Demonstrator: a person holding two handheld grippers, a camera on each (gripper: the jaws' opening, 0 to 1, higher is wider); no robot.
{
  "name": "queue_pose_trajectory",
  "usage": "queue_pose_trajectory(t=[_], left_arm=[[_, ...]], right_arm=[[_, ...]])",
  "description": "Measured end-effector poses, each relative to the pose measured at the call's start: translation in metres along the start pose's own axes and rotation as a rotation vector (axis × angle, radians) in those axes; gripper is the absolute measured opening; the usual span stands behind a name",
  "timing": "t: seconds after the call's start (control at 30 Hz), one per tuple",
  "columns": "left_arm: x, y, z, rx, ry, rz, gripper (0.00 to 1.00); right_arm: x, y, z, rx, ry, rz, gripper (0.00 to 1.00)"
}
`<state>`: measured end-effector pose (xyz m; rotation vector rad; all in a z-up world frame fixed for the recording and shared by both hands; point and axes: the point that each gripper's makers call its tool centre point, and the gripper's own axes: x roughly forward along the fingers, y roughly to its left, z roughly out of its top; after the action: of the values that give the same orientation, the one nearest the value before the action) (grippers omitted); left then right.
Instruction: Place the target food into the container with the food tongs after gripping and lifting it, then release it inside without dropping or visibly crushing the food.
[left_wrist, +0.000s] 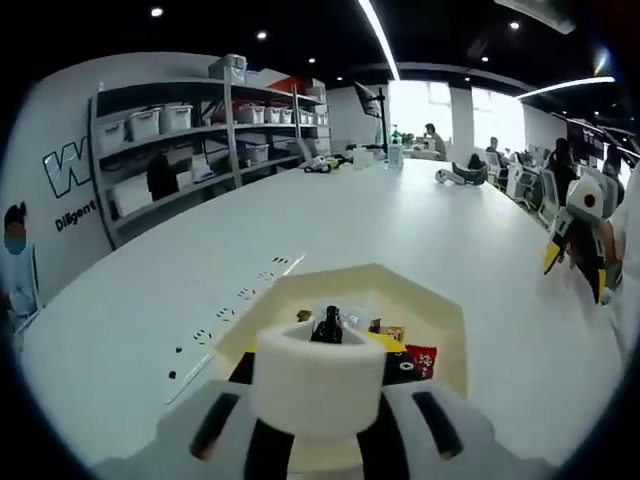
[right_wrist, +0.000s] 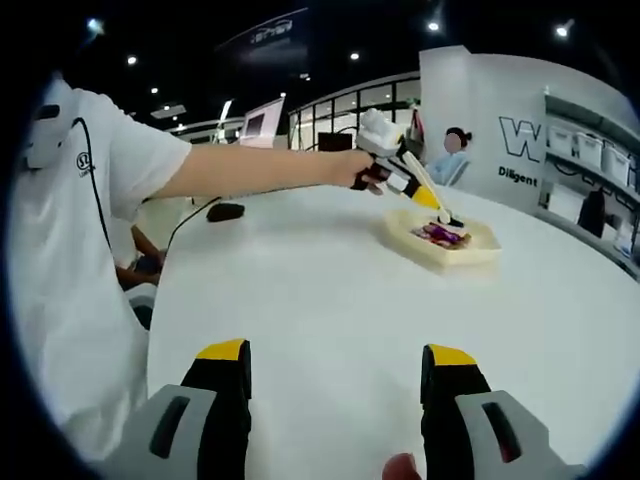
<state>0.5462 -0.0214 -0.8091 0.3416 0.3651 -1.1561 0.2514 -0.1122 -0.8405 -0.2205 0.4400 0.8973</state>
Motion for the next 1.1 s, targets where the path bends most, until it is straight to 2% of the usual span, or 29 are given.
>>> queue_pose_trajectory(t=[0.4, 0.93, 1.1], left_arm=[[0.007, 0.0029, -0.0047, 0.011, 0.02, -0.003, 0.17], [0.0027, 0.006, -0.0044, 0.001, 0.01, -0.019, 0.21], [0.001, 0.0072, -0.0034, 0.018, 0.013, -0.003, 0.19]], right_arm=[[-0.0023, -0.004, -0.0015, 0.004, 0.0, -0.005, 0.66], [-0.0022, -0.0049, -0.0024, 0.006, 0.001, -0.008, 0.66], [-0.0024, -0.0051, -0.002, 0.007, -0.001, -0.008, 0.66]])
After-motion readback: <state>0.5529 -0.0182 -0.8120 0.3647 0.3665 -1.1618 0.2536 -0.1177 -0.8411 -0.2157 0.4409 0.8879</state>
